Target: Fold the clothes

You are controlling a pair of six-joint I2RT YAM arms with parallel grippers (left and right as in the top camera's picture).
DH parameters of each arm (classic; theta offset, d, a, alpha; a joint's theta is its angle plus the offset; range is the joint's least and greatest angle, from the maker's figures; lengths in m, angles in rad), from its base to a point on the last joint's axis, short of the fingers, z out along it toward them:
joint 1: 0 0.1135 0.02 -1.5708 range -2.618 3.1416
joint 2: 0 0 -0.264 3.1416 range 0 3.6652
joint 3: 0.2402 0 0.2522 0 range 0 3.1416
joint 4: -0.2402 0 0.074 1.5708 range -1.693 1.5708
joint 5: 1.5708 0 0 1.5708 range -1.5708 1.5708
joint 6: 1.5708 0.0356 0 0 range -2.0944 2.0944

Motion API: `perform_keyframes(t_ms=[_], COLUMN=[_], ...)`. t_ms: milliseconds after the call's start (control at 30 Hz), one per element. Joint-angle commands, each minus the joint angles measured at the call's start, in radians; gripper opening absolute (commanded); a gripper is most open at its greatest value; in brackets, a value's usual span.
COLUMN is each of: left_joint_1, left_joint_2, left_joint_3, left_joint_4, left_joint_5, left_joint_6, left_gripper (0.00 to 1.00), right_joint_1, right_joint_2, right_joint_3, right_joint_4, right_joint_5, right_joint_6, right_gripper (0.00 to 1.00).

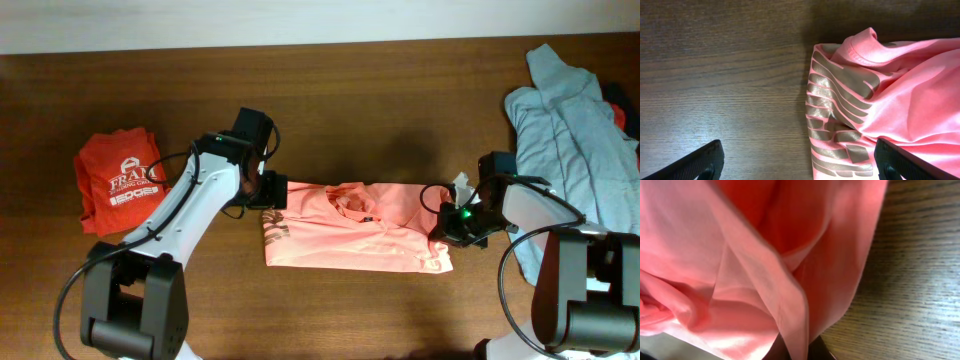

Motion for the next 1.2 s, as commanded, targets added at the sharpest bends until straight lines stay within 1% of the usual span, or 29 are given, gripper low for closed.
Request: perform_keyframes(t_ms=[0,100,200,333,433,533,567,767,867,1000,1167], left_joint_1=[-0.005,-0.005,-0.005,-0.005,-0.005,-0.005,-0.005,0.015,0.039,0.094,0.112], left_joint_2=[-0.011,-0.011,-0.011,-0.011,-0.011,-0.011,-0.011,-0.011,-0.011,-0.011,-0.011], left_joint_3=[-0.003,-0.003,-0.003,-0.003,-0.003,-0.004,-0.004,-0.004,-0.004,-0.004,-0.004], left_joint_4=[-0.008,-0.023,-0.023,-0.024,-0.027,-0.034,-0.034,-0.044,-0.056,-0.069,-0.073], left_joint_5=[-0.014,-0.015,-0.014,-0.014,-0.015,-0.045,-0.058,-0.065,-0.068,-0.067,-0.067], left_joint_6=[0.006,0.006,0.006,0.006,0.006,0.006,0.005,0.005,0.005,0.005,0.005], left_gripper=[0.96,0.96,0.95,0.96,0.95,0.97,0.97,0.97,0.97,0.97,0.97], right_joint_1=[-0.007,-0.085,-0.113,-0.059,0.052,0.193,0.256,0.478,0.541,0.624,0.692], right_joint_2=[0.025,-0.005,-0.03,-0.037,-0.037,-0.036,-0.036,-0.031,-0.03,0.005,0.092], right_joint_3=[0.019,0.153,0.302,0.467,0.556,0.597,0.6,0.6,0.6,0.6,0.6], right_joint_4=[-0.014,-0.157,-0.297,-0.444,-0.513,-0.525,-0.513,-0.422,-0.393,-0.361,-0.341], right_joint_5=[0.063,0.166,0.183,0.187,0.187,0.187,0.187,0.202,0.243,0.243,0.234], right_joint_6=[0.008,0.006,-0.031,-0.065,-0.063,-0.035,-0.023,-0.017,0.012,0.013,0.013], right_gripper=[0.04,0.04,0.04,0.04,0.04,0.04,0.04,0.04,0.03,0.04,0.04])
